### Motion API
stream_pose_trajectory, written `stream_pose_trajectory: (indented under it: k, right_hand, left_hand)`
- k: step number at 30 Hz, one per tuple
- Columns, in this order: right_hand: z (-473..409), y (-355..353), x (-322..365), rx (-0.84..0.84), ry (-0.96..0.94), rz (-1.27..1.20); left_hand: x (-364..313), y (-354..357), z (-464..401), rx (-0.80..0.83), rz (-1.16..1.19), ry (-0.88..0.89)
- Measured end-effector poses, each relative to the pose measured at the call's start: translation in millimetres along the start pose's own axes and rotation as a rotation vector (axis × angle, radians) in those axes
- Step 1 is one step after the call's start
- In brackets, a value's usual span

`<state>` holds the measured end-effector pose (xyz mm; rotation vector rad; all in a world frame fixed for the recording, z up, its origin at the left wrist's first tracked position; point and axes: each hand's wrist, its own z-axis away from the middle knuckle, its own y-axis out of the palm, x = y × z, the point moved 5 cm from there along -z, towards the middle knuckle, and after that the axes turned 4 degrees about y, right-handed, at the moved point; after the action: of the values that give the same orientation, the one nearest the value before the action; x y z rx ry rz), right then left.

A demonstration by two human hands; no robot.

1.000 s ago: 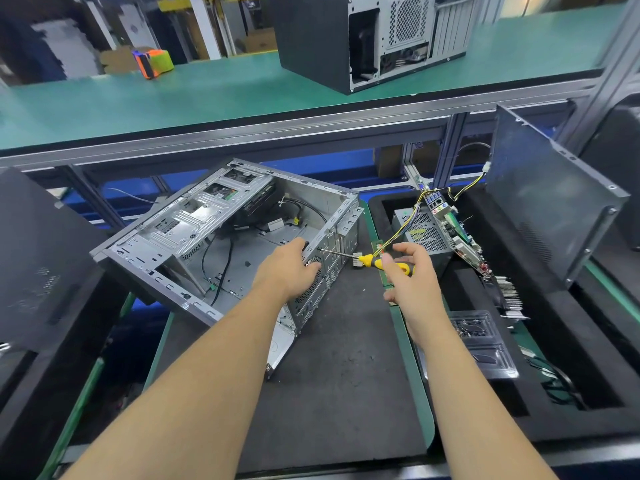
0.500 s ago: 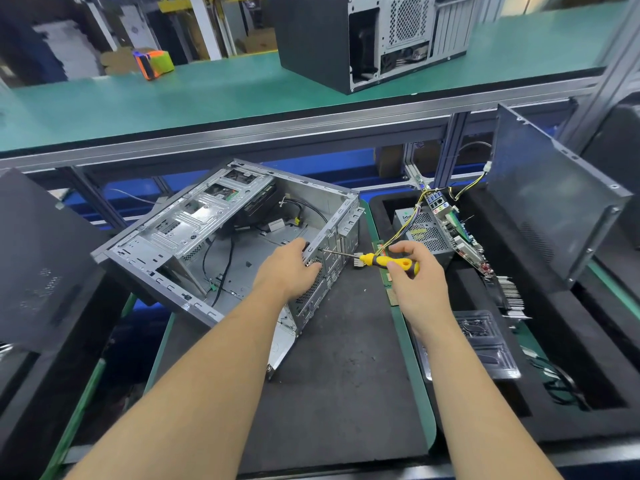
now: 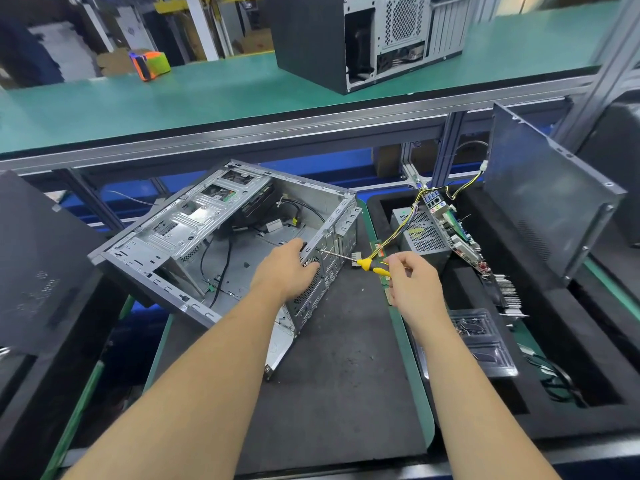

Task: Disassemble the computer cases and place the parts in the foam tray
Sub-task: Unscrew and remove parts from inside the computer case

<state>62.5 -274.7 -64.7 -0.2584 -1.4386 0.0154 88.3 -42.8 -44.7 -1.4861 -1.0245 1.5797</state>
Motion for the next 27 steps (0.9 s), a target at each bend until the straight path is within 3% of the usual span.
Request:
stream_pose_trajectory:
  k: [5, 11, 17, 22, 27]
  right_hand:
    - [4.8, -3.4, 10.1, -0.019, -0.101, -0.072]
    - [2.4, 1.6, 8.0, 0.078, -0.039, -0.298]
    - [-2.3, 2.7, -3.7, 0.028, 0.17, -0.106]
    - [-0.7, -1.9, 3.9, -0.033, -0.008, 0.026]
    - [2.0, -2.7, 13.9, -0.031, -0.121, -0.048]
  left_hand:
    - [-0.3, 0.3, -0.6, 0.001, -0.013, -0.001]
    - [0.2, 0.7, -0.4, 0.007, -0.02, -0.005]
    - [0.5, 1.1, -0.8, 0.009, -0.01, -0.005]
    - [1.1, 1.1, -0.6, 0.008, -0.013, -0.001]
    - [2.1, 1.8, -1.3, 0.008, -0.024, -0.003]
